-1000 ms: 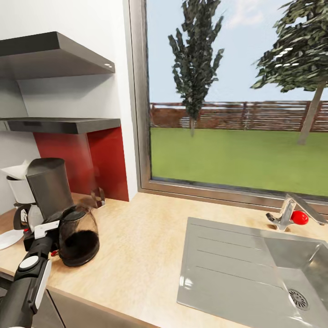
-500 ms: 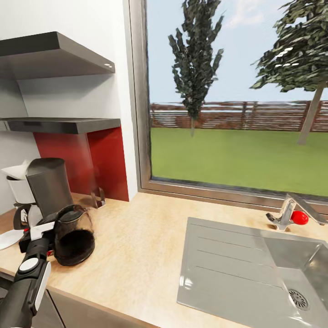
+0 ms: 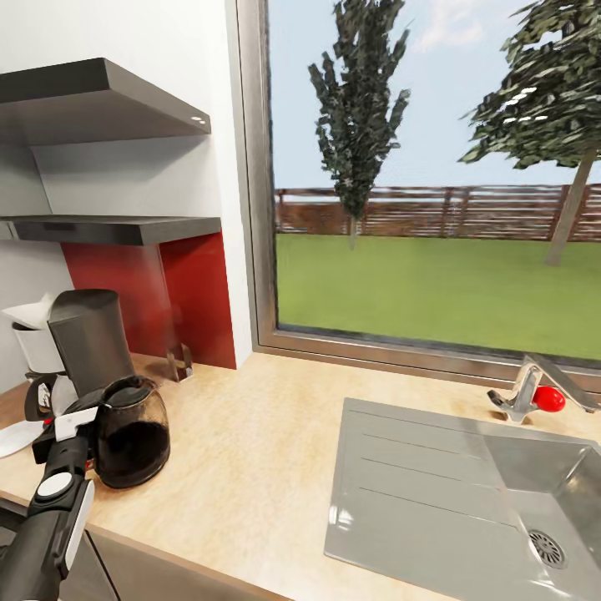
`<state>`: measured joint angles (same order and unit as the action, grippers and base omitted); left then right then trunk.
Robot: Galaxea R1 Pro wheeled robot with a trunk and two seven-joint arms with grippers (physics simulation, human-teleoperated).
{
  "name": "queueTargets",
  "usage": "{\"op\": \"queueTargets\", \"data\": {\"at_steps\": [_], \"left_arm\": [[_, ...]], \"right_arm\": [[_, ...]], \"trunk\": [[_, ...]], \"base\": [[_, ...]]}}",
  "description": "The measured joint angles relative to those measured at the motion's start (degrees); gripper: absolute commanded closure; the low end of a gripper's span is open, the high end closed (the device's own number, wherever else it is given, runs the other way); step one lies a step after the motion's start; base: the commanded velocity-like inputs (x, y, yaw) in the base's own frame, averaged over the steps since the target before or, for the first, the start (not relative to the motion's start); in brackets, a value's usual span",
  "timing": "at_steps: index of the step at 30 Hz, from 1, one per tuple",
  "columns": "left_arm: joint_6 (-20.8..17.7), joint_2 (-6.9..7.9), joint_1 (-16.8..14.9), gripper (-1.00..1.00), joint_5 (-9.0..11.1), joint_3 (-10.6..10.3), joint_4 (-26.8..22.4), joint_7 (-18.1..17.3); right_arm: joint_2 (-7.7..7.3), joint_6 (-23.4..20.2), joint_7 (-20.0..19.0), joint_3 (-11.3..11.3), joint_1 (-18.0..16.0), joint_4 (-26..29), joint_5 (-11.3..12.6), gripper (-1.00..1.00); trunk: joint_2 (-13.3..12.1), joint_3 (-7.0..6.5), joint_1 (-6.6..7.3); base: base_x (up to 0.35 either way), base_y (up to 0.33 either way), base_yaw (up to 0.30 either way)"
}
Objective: Set up a coffee station on the kitchen countertop: keep the coffee maker on the countertop, move the bottle of coffee from the kitchen shelf to the counter next to the coffee maker, place a paper coffee filter on top of the coffee maker, put the saucer next to the coffee maker with the coffee cup on the saucer, and place the electric kettle next to the coffee maker.
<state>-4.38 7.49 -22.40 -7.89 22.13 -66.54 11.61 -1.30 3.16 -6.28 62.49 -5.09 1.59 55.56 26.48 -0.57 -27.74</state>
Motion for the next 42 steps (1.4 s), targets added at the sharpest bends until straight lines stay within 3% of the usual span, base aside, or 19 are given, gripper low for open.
{"op": "queueTargets", "data": {"at_steps": [3,4,31,42], "left_arm": [[0.0,-0.09,0.0,1.00,0.0,0.0,0.0,0.0],[0.0,-0.10,0.1,-1.00,0.0,0.0,0.0,0.0],[0.1,-0.17,1.3,-1.00,-0.2,-0.1,0.0,0.2],[3.2,-0.37,1.6,-1.00,-0.2,-0.1,0.7,0.2]], "right_arm": [[0.00,0.0,0.0,0.0,0.0,0.0,0.0,-1.00],[0.00,0.0,0.0,0.0,0.0,0.0,0.0,-1.00],[0.00,0.0,0.0,0.0,0.1,0.0,0.0,-1.00],[0.00,0.0,0.0,0.0,0.1,0.0,0.0,-1.00]], "trunk": [[0.0,0.00,0.00],[0.0,0.00,0.00],[0.0,0.00,0.00],[0.0,0.00,-0.02]], "base": [[0.000,0.000,0.000],[0.000,0.000,0.000],[0.000,0.000,0.000],[-0.036,0.000,0.000]]}}
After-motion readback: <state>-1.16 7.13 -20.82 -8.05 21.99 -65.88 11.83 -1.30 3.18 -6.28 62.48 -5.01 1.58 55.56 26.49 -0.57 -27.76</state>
